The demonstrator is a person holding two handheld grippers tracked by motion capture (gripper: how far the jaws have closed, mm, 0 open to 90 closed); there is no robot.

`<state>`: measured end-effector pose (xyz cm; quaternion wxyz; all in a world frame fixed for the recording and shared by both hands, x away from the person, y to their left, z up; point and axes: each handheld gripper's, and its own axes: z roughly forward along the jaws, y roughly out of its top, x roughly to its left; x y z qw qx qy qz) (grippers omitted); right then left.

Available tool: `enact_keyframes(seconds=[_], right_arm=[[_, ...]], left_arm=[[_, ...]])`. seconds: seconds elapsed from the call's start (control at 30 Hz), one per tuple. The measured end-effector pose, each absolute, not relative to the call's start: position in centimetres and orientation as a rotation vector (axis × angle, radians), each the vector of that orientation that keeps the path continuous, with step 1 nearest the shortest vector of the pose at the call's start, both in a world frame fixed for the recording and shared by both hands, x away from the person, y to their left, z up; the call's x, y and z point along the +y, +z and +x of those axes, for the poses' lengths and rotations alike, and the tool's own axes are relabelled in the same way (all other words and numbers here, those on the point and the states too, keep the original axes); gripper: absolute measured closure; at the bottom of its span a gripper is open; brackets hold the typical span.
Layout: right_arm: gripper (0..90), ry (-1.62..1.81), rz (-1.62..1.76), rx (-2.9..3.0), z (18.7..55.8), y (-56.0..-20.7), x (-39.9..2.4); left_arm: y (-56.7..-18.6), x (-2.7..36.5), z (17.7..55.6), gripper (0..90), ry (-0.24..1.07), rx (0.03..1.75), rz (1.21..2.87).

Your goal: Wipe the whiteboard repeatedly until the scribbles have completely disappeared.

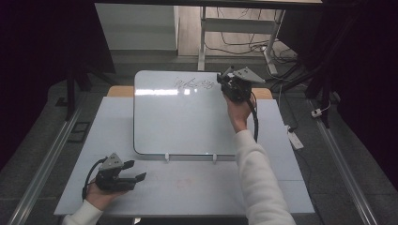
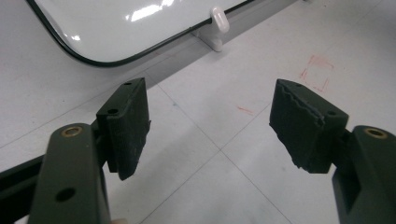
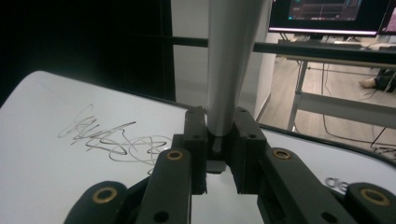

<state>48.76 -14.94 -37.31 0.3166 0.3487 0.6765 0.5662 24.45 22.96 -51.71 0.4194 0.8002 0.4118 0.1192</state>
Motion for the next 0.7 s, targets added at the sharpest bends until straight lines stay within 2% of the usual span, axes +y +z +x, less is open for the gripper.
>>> enact_keyframes(seconds=[0.17, 0.4, 0.57, 0.7], right_arm=[[77.7, 1.443, 0.842, 1.880, 48.5, -38.9, -13.3], [77.7, 1.453, 0.891, 1.809, 49.2, -38.4, -14.4], [77.8, 1.455, 0.761, 1.929, 48.4, -39.6, -12.7], [77.8, 1.501, 0.872, 1.806, 49.3, -38.9, -14.2]], left_arm=[[-51.7, 23.1, 24.3, 29.3, 0.306, 1.035, 1.999], [-51.6, 23.1, 24.1, 29.3, 0.318, 1.040, 1.998], [-51.7, 23.1, 24.2, 29.3, 0.314, 1.046, 1.999], [-51.7, 23.2, 24.1, 29.3, 0.317, 1.051, 1.993]])
